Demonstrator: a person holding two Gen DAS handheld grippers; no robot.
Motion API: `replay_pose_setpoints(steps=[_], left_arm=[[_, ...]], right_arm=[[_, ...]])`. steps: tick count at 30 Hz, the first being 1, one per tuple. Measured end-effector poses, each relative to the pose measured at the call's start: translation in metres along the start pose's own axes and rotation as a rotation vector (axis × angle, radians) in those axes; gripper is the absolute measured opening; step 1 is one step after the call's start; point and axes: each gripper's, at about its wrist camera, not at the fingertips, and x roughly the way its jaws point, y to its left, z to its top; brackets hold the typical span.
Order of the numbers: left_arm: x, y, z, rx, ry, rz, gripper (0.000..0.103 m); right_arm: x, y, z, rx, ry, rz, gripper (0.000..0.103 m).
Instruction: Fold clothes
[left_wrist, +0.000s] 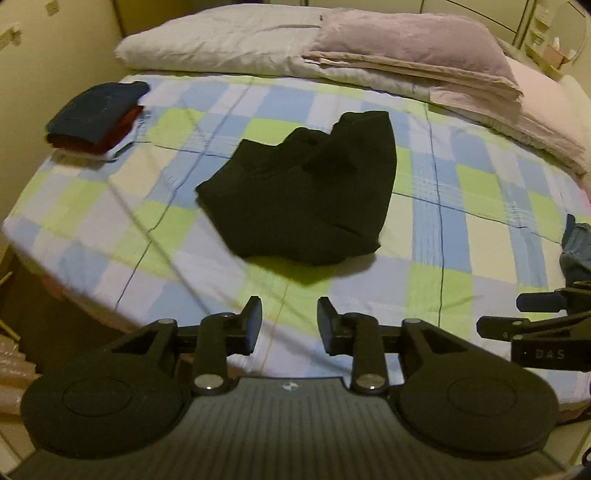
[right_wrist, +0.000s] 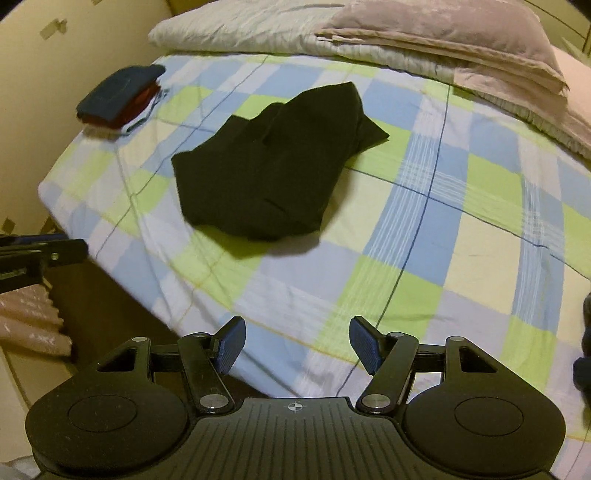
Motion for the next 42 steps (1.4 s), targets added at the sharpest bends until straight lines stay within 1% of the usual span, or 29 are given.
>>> replay_pose_setpoints(steps=[4, 8, 11, 18, 25, 28, 31, 36, 42], left_arm=[[-0.022, -0.001, -0.020, -0.006, -0.016, 0.047, 0.032], [-0.038, -0.001, -0.035, -0.010, -0.031, 0.064, 0.033], [-0.045, 0.000, -0.040, -0.008, -0.044, 0.069, 0.033], [-0.053, 0.001, -0.039, -0.004, -0.079, 0.058, 0.036], [-0.036, 0.009, -0.023, 0.013, -0.078, 0.019, 0.036], [-0.020, 0.020, -0.011, 0.021, -0.059, -0.005, 0.036], [-0.001, 0.035, 0.008, 0.022, -0.036, -0.025, 0.036], [0.033, 0.063, 0.054, 0.029, -0.023, -0.039, 0.036], [0.064, 0.092, 0.111, 0.080, -0.014, -0.047, 0.037]], right_arm=[[-0.006, 0.009, -0.021, -0.022, 0.008, 0.008, 0.066], [-0.009, 0.013, -0.037, -0.033, 0.007, 0.008, 0.066], [-0.016, 0.017, -0.044, -0.037, -0.010, 0.006, 0.066], [-0.025, 0.018, -0.043, -0.041, -0.041, -0.011, 0.066], [-0.018, 0.018, -0.025, -0.018, -0.048, -0.033, 0.066], [-0.011, 0.018, -0.009, 0.005, -0.051, -0.052, 0.066], [-0.003, 0.017, 0.009, 0.031, -0.055, -0.069, 0.066], [0.016, 0.018, 0.044, 0.093, -0.052, -0.086, 0.066], [0.041, 0.011, 0.078, 0.213, -0.040, -0.120, 0.066]])
